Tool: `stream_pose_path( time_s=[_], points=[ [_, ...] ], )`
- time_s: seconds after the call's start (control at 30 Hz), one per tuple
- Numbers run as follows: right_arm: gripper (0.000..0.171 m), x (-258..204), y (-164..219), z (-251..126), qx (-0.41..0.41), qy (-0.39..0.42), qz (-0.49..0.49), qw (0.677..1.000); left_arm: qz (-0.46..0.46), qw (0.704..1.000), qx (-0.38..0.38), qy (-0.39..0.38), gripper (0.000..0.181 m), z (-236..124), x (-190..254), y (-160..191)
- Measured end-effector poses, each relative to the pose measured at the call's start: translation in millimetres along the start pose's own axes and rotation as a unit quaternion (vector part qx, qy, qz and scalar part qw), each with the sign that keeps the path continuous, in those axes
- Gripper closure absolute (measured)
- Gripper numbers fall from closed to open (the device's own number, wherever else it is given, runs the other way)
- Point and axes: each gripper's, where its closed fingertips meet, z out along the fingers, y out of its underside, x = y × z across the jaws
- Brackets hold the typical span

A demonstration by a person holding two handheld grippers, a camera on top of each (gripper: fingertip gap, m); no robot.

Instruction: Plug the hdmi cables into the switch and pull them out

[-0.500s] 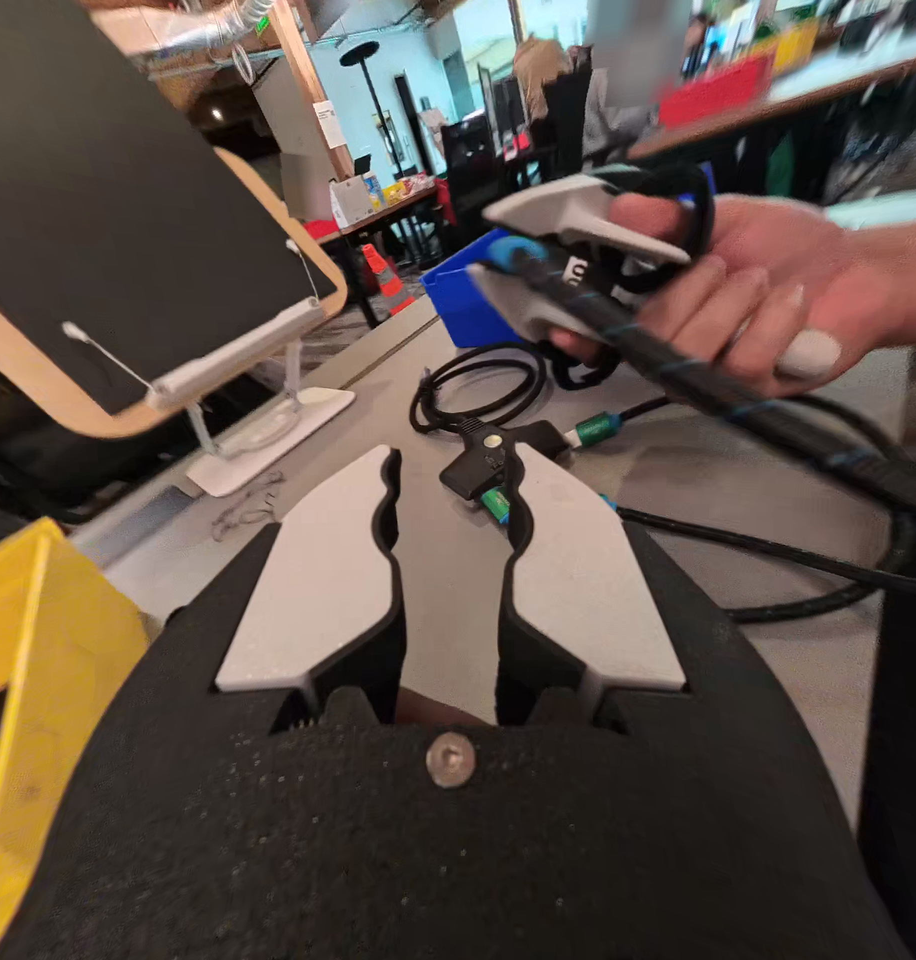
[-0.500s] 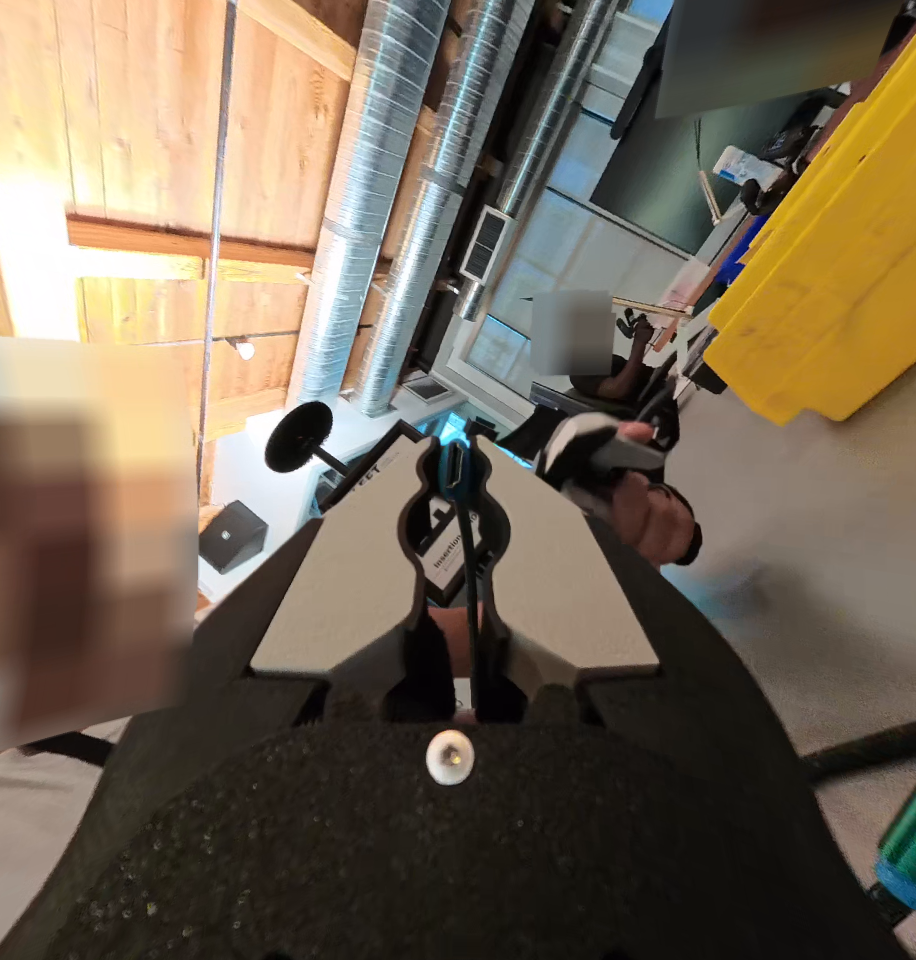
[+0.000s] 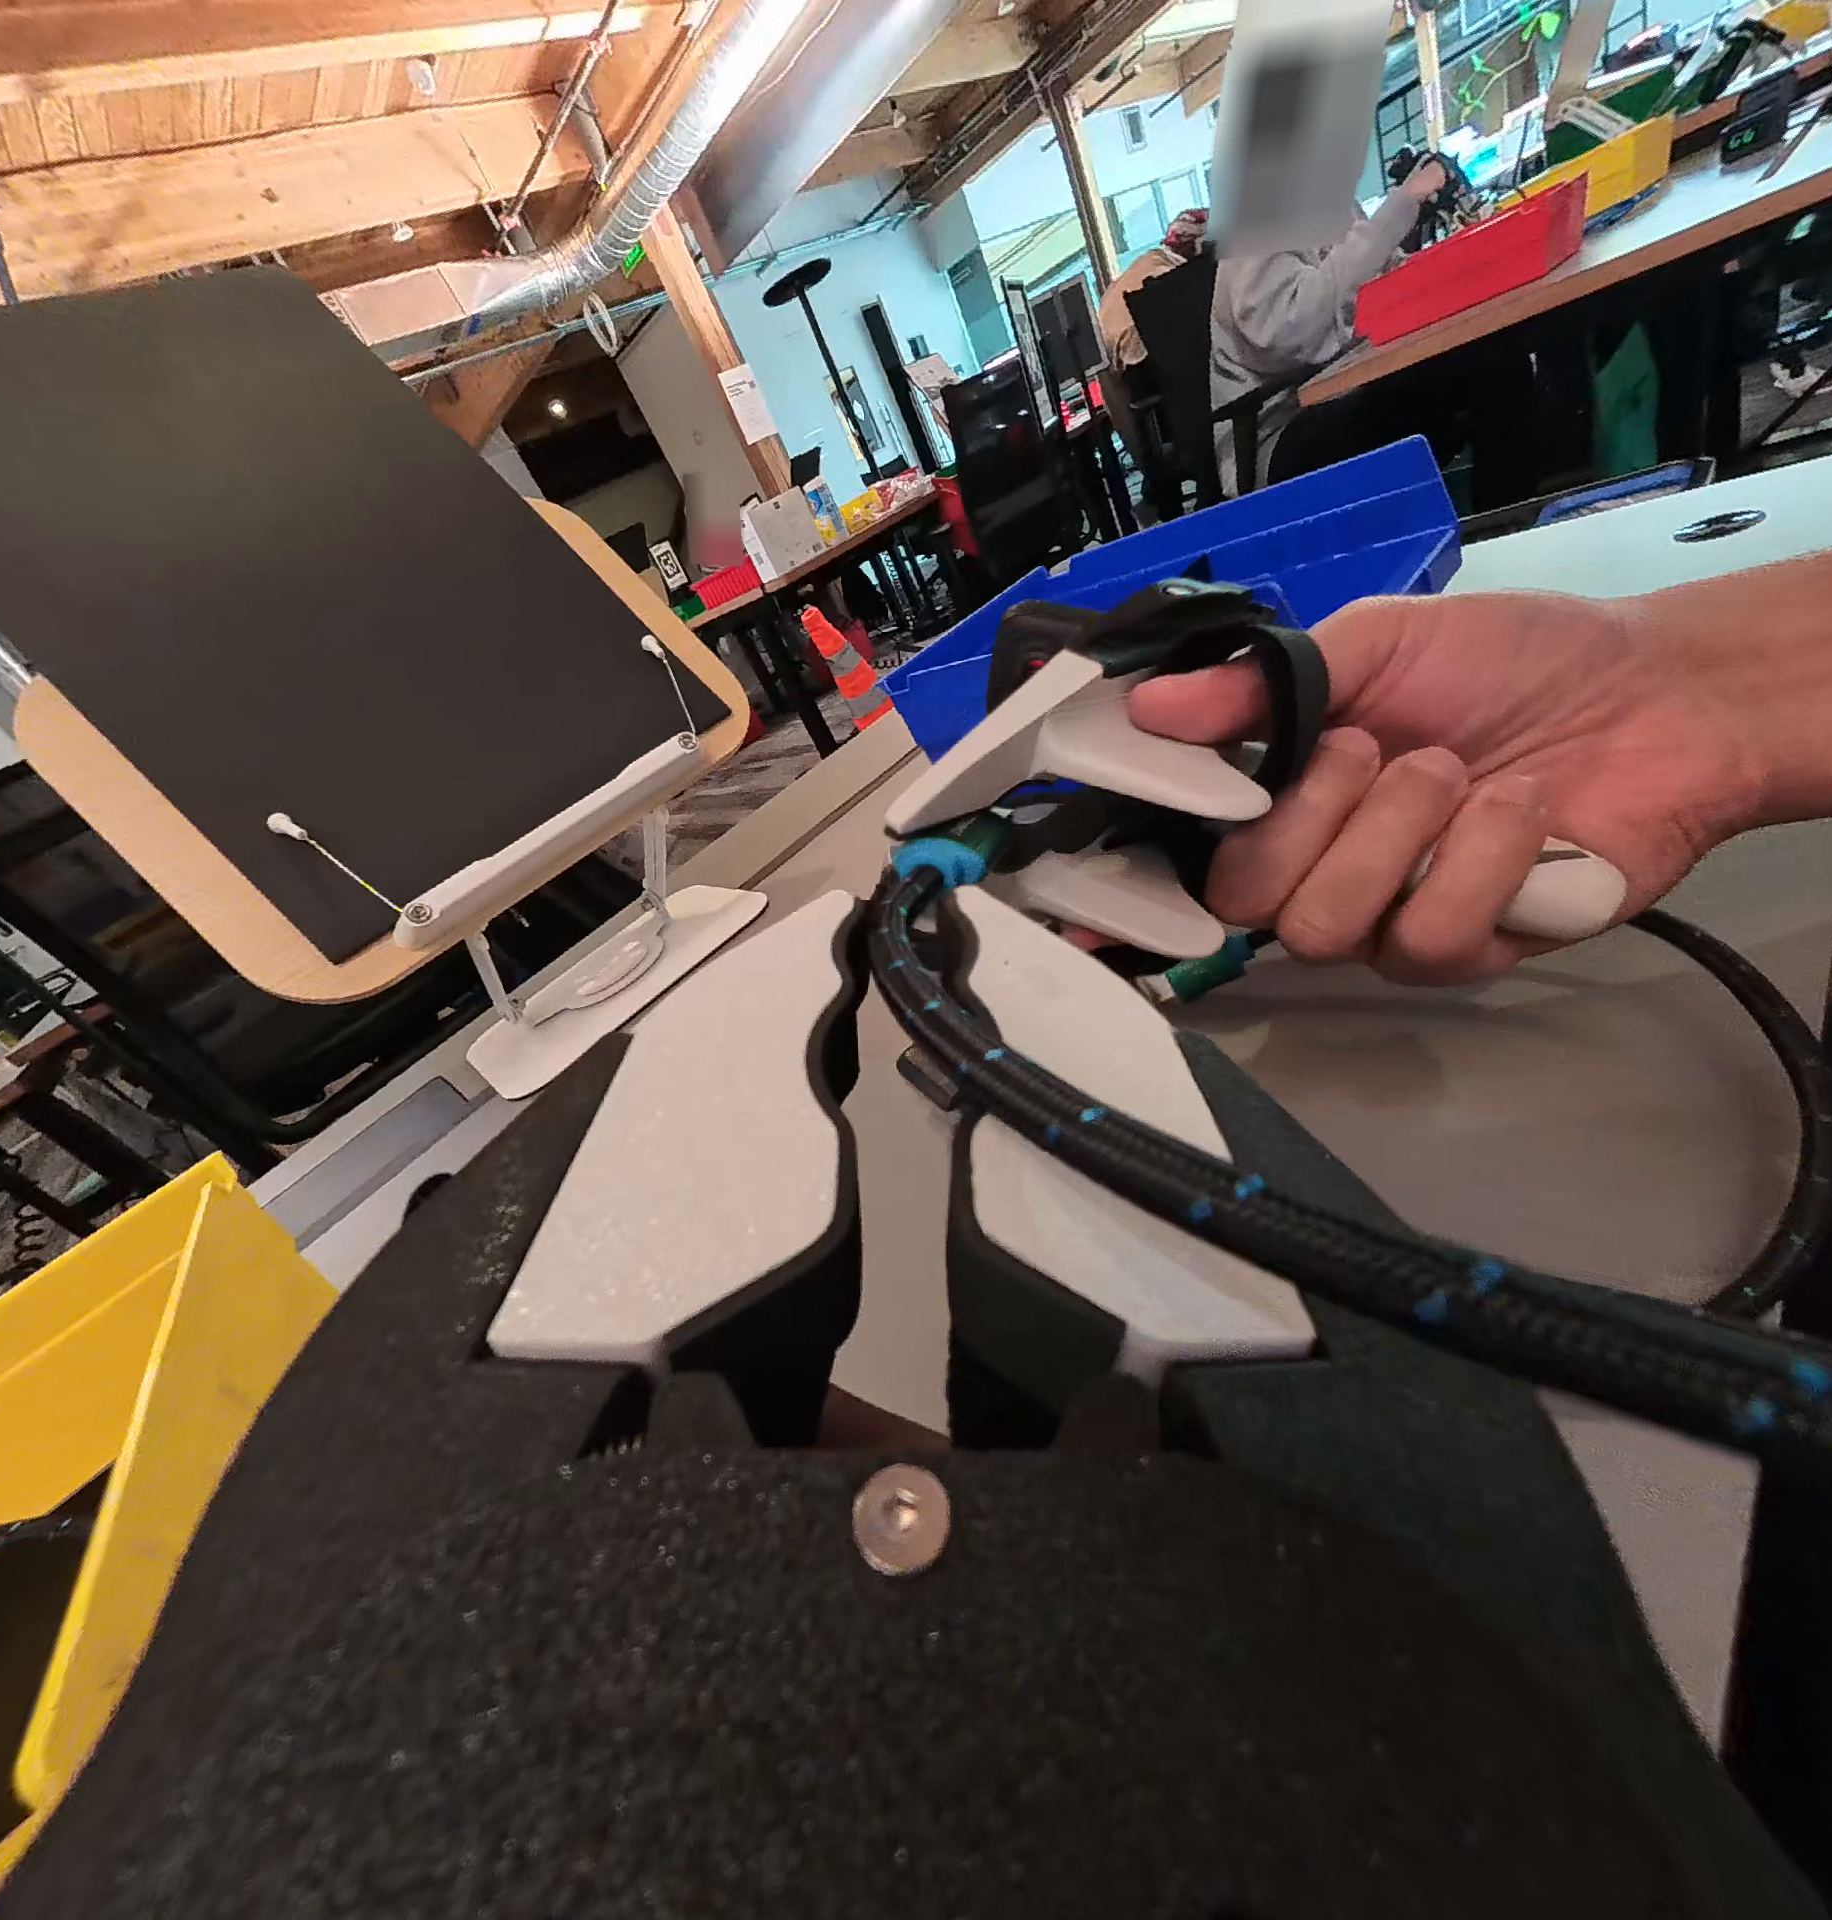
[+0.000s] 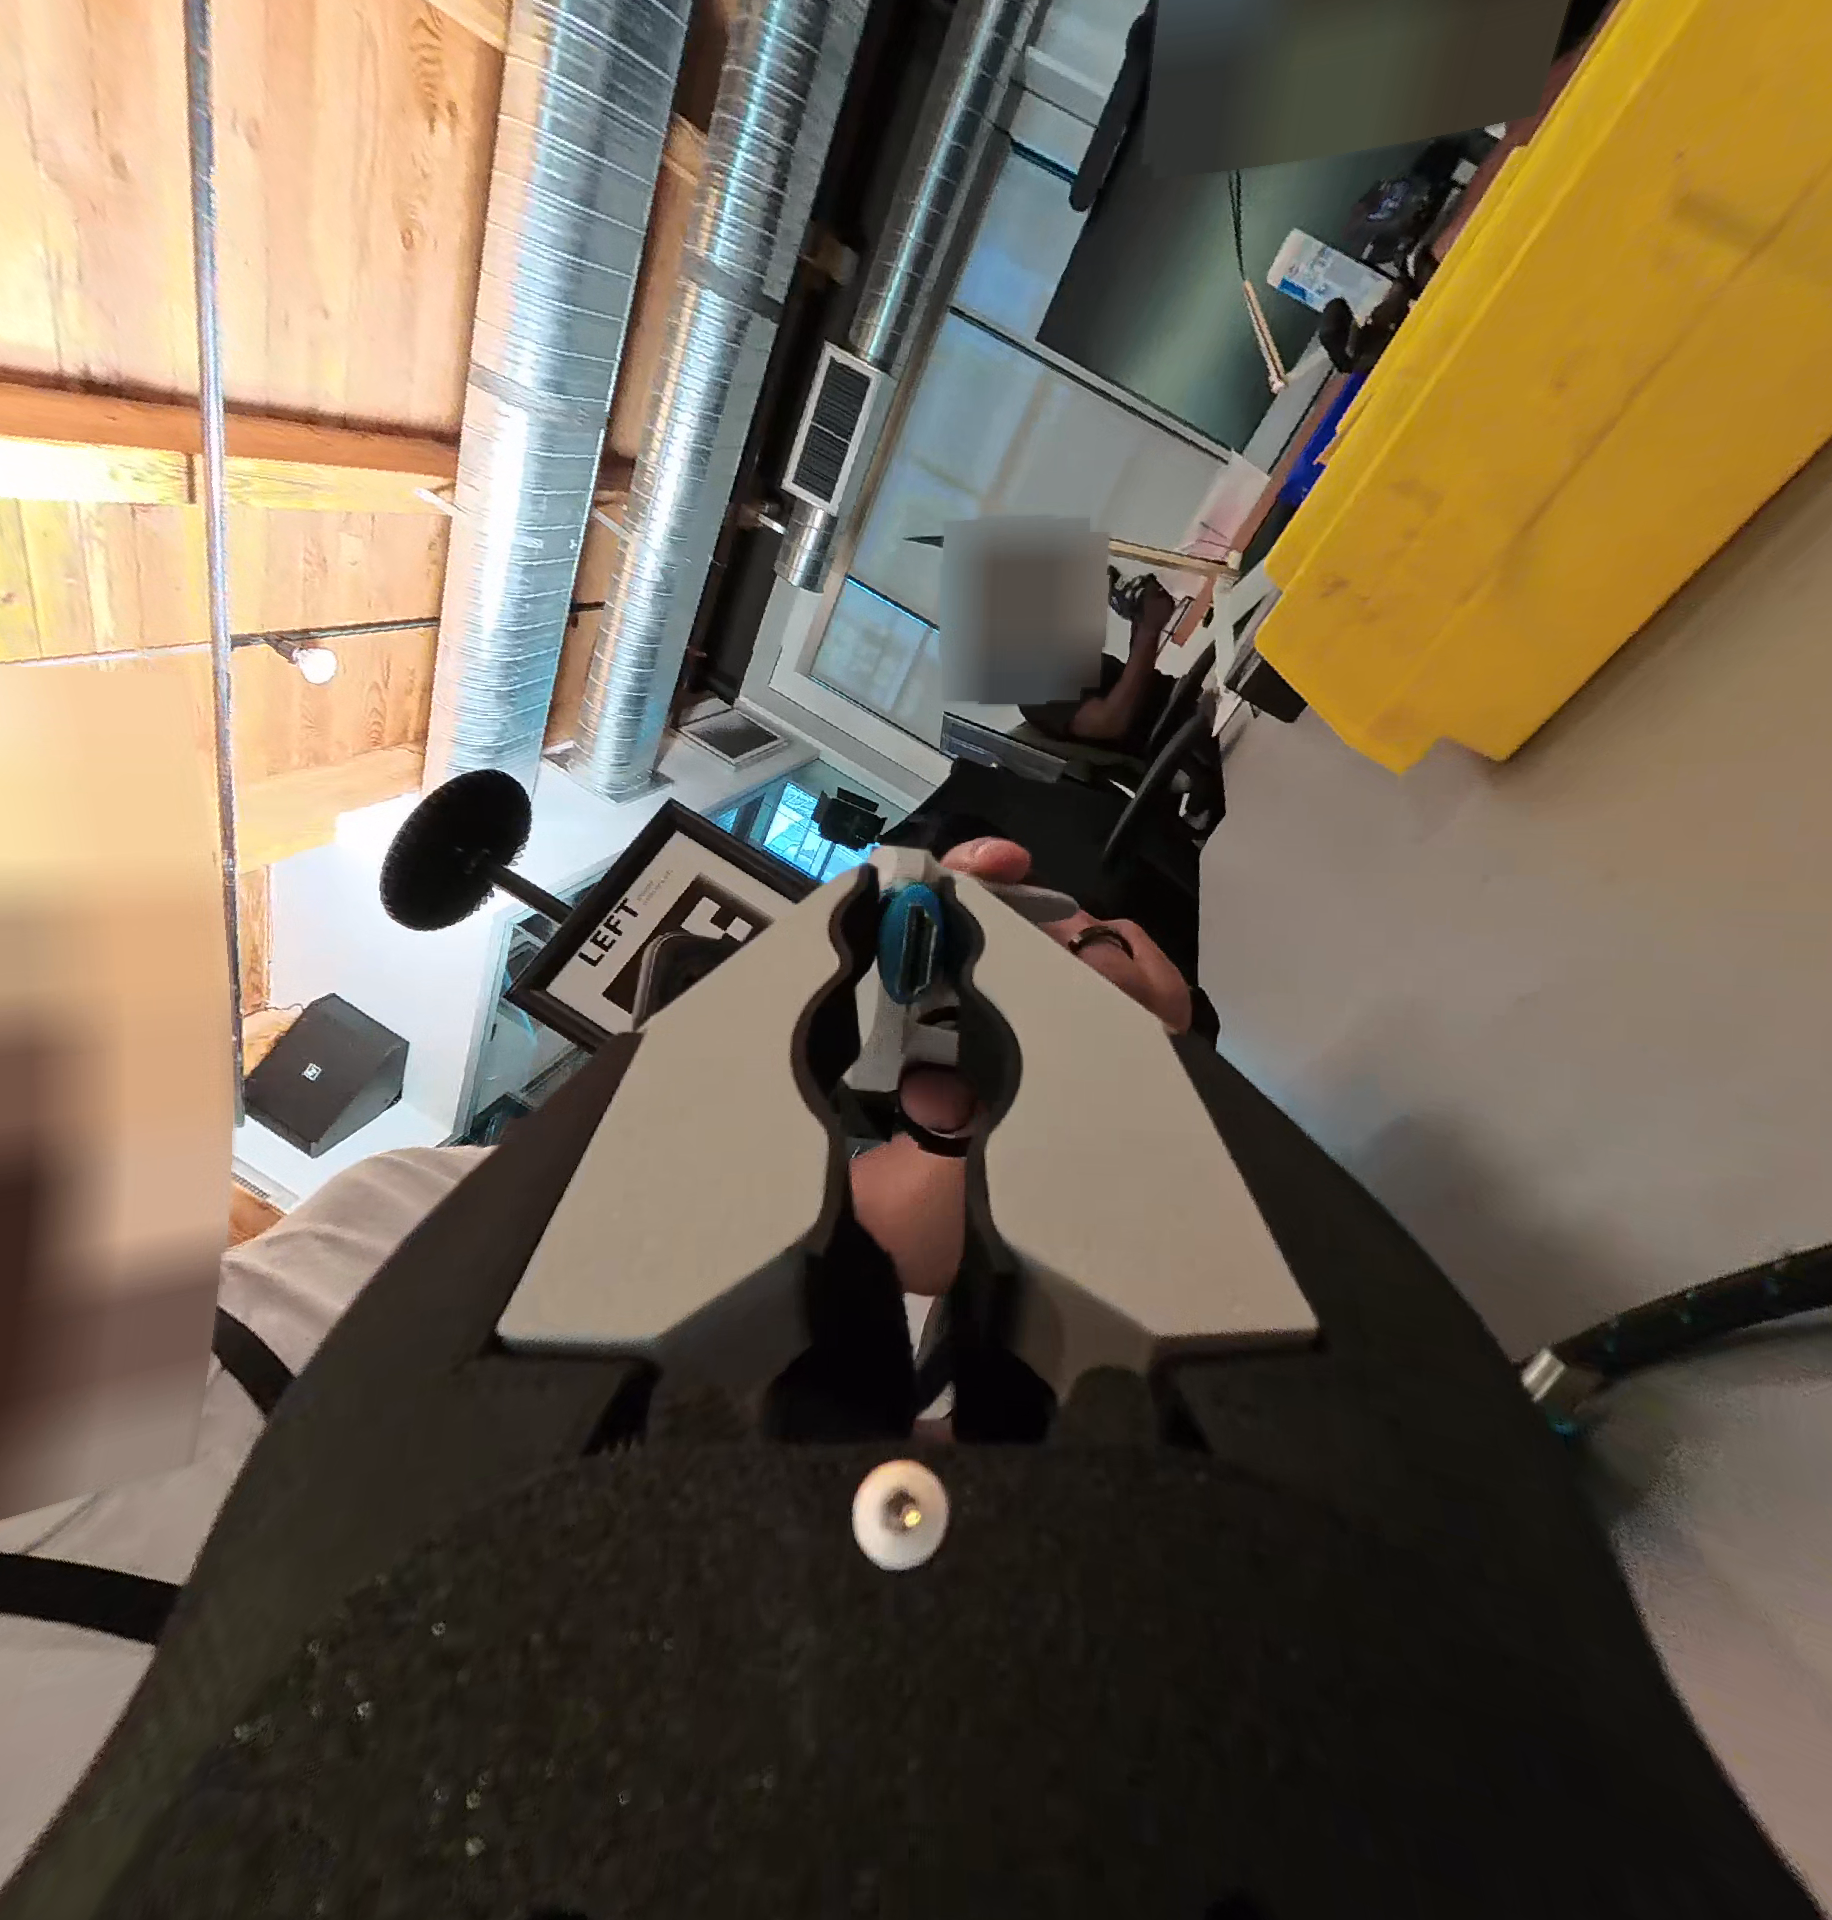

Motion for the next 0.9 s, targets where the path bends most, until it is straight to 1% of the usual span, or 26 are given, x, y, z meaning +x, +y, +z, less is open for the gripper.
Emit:
stream_pose_path(
  time_s=[0.07, 0.17, 0.27, 0.37, 0.43, 0.53, 0.57, 0.63, 0.67, 0.7, 0.73, 0.77, 0.8, 0.83, 0.87, 0.9],
  points=[
    [0.160, 5, 0, -1, 0.001, 0.006, 0.010, 1.000, -0.001, 1.000, -0.006, 0.011, 0.165, 1, 5, 3],
    [0.160, 11, 1, -2, -0.003, 0.014, 0.026, 1.000, 0.006, 1.000, -0.017, 0.012, 0.165, 2, 5, 7],
    [0.160, 15, 6, -2, -0.015, 0.026, 0.035, 0.999, -0.001, 1.000, -0.028, 0.012, 0.172, 2, 3, 11],
    [0.160, 22, 6, -4, -0.014, 0.041, 0.038, 0.998, -0.020, 0.998, -0.045, 0.033, 0.174, 3, 6, 19],
    [0.159, 26, 6, -6, -0.015, 0.055, 0.033, 0.998, -0.008, 0.997, -0.065, 0.039, 0.174, 5, 8, 22],
    [0.156, 26, 3, -6, -0.021, 0.076, 0.001, 0.997, 0.005, 0.997, -0.069, 0.026, 0.175, 6, 8, 18],
    [0.154, 25, 2, -8, -0.029, 0.087, -0.025, 0.995, 0.005, 0.997, -0.069, 0.021, 0.175, 6, 7, 16],
    [0.149, 28, -8, -20, -0.038, 0.144, -0.117, 0.982, -0.004, 0.997, -0.077, 0.009, 0.175, 4, 1, 19],
    [0.145, 30, -15, -30, -0.044, 0.181, -0.168, 0.968, -0.019, 0.997, -0.081, 0.004, 0.175, 1, -2, 22],
    [0.139, 39, -21, -46, -0.061, 0.239, -0.226, 0.942, -0.037, 0.996, -0.084, -0.003, 0.175, -1, -6, 27],
    [0.133, 51, -28, -65, -0.086, 0.312, -0.296, 0.899, -0.056, 0.994, -0.091, -0.007, 0.175, -4, -10, 32],
    [0.130, 60, -33, -86, -0.111, 0.376, -0.359, 0.847, -0.073, 0.992, -0.099, -0.012, 0.175, -5, -13, 37],
    [0.125, 65, -36, -101, -0.130, 0.417, -0.401, 0.805, -0.090, 0.990, -0.106, -0.019, 0.175, -6, -16, 41],
    [0.119, 70, -37, -113, -0.144, 0.445, -0.425, 0.775, -0.108, 0.987, -0.114, -0.023, 0.175, -5, -17, 45],
    [0.113, 75, -35, -123, -0.158, 0.468, -0.437, 0.752, -0.125, 0.984, -0.121, -0.027, 0.175, -4, -18, 49],
    [0.113, 83, -32, -131, -0.175, 0.486, -0.440, 0.735, -0.141, 0.982, -0.125, -0.030, 0.175, -1, -18, 51]
  ],
)
